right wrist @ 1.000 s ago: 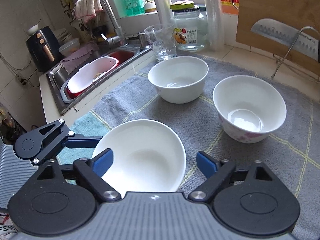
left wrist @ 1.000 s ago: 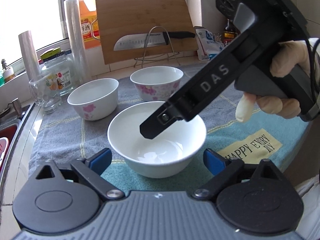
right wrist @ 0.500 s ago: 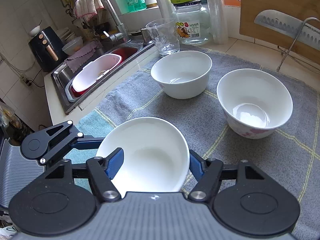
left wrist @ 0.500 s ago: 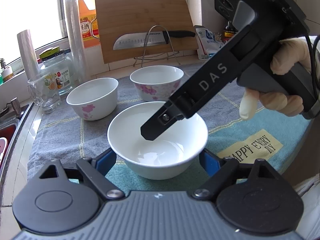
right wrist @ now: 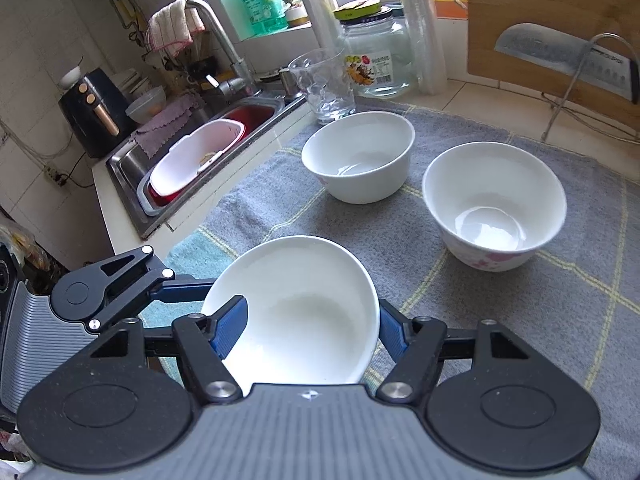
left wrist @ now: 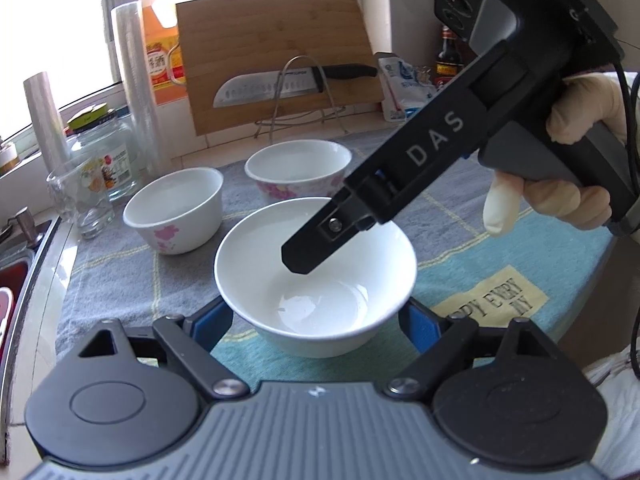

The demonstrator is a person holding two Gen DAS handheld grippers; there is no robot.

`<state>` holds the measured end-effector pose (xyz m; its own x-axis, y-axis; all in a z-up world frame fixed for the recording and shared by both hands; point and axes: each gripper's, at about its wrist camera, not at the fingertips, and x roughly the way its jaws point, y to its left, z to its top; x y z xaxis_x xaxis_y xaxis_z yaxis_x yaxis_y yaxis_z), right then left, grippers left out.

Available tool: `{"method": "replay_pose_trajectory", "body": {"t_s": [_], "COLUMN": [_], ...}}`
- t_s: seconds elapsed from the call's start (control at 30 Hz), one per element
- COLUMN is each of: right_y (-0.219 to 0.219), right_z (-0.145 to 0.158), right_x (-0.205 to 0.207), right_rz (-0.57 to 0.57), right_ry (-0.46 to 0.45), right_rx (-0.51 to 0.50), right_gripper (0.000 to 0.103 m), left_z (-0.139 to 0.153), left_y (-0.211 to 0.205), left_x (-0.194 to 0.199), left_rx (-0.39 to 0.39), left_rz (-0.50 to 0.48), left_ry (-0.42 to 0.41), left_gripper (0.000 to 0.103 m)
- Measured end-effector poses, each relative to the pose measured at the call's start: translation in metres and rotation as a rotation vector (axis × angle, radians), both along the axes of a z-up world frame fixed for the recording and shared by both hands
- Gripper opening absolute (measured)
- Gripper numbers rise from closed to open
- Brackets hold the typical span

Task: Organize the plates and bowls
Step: 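Lift the white bowl with the right tool and carry it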

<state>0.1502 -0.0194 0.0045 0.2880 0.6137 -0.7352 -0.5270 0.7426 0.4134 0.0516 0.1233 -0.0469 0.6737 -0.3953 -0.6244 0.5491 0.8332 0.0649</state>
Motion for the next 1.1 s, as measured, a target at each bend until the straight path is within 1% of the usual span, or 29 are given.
{"method": "replay_pose_trajectory", "body": {"t_s": [0.27, 0.57, 0.83, 1.1], "right_y": [-0.031, -0.070, -0.099, -0.116], "right_z": [0.007, 0.005, 0.001, -0.007], "right_x": [-0.011, -0.024, -0.031, -0.034], "right_rz": [-0.071, -0.152, -0.204, -0.229], "right_ry": [-0.002, 0.002, 0.020, 0.042], "right_rx": [-0.017, -0.052, -0.077, -0.083], "right_gripper": [0.074, 0.074, 0.074, 0.074], "left_z": [0.003, -0.001, -0.006, -0.013], "left_y": [-0.024, -0.057, -0.084, -0.102], "left_x": [0.002, 0.005, 0.009, 0.011], "left_rx": [-0.007, -0.021, -0.028, -0.028], "left_rz": [-0.081, -0.175, -0.228, -0.244], "left_ry": [-0.001, 0.015, 0.044, 0.078], "left_gripper": [0.089, 0.089, 0.089, 0.089]}}
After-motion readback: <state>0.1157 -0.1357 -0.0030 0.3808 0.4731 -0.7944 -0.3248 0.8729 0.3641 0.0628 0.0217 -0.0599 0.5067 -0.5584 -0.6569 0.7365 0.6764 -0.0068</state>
